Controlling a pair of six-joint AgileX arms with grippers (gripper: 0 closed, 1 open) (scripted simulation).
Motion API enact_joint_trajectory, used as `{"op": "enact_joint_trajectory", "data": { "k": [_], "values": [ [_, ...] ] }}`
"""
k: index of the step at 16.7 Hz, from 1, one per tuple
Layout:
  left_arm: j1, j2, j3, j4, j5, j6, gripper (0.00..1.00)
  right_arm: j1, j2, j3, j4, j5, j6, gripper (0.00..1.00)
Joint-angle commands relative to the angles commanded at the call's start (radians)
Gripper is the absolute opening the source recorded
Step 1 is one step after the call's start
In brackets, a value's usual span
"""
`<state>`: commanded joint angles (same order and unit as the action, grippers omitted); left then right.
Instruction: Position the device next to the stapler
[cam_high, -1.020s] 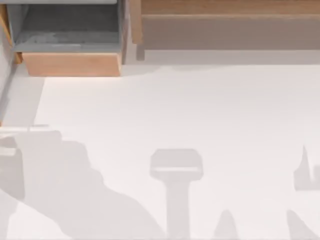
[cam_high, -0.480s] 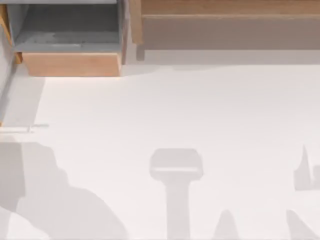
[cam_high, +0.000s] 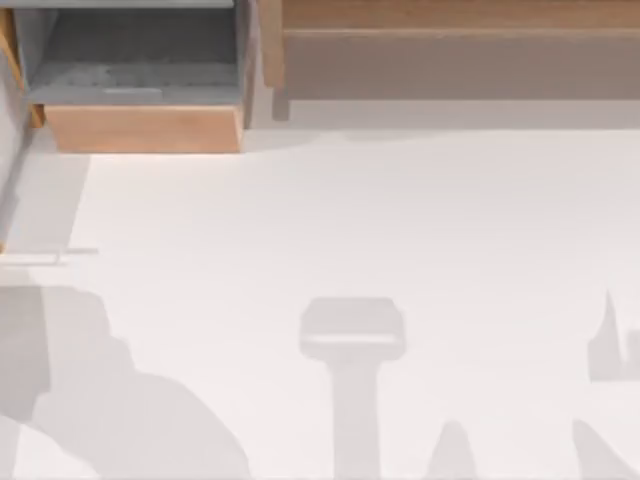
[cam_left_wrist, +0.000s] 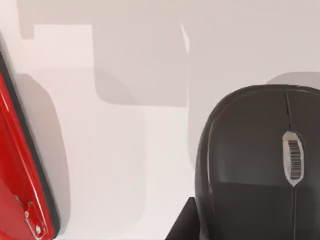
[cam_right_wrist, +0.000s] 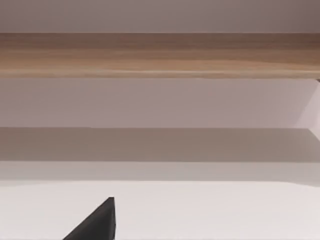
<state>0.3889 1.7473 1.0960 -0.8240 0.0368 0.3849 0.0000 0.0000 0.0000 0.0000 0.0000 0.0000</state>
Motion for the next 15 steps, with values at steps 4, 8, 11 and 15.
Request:
{"op": "enact_joint_trajectory", "data": {
  "k": [4, 8, 11, 15],
  "values": [
    [0.002, 0.0, 0.006, 0.0, 0.0, 0.001, 0.0, 0.0, 0.0, 0.0, 0.0, 0.0, 0.0, 1.0],
    [0.005, -0.001, 0.013, 0.002, 0.001, 0.003, 0.0, 0.0, 0.0, 0.0, 0.0, 0.0, 0.0, 1.0],
    [0.006, -0.003, 0.015, 0.008, 0.002, 0.004, 0.0, 0.0, 0.0, 0.0, 0.0, 0.0, 0.0, 1.0],
    [0.005, -0.006, 0.011, 0.024, 0.003, 0.003, 0.0, 0.0, 0.0, 0.0, 0.0, 0.0, 0.0, 1.0]
  ]
}}
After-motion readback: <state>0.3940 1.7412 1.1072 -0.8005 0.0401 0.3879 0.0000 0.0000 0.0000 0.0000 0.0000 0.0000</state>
